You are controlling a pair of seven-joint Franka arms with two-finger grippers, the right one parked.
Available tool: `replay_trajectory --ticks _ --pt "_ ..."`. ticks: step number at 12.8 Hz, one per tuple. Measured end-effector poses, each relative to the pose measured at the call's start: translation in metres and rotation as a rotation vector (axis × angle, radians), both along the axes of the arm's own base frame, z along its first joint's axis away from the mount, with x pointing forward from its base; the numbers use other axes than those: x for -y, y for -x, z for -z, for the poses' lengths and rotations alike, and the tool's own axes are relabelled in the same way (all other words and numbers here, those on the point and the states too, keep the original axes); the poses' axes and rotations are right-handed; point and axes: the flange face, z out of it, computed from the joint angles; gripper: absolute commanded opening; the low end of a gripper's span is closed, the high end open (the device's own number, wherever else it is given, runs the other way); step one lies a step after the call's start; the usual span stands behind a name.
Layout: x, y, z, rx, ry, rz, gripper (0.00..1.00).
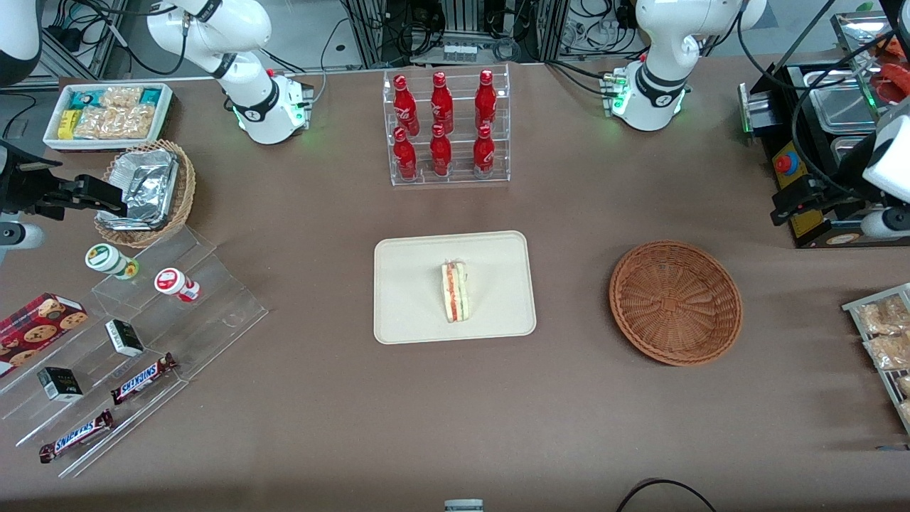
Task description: Place sandwich from basket to tray
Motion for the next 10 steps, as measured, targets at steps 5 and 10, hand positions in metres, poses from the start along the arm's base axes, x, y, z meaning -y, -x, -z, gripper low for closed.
replay_trajectory --ticks 5,10 --pt "-0.0020 -0.0027 -0.0038 0.005 0.017 0.049 1.00" --pt "-0.0074 0.0057 -0.0083 -0.022 -0.013 0.035 1.00"
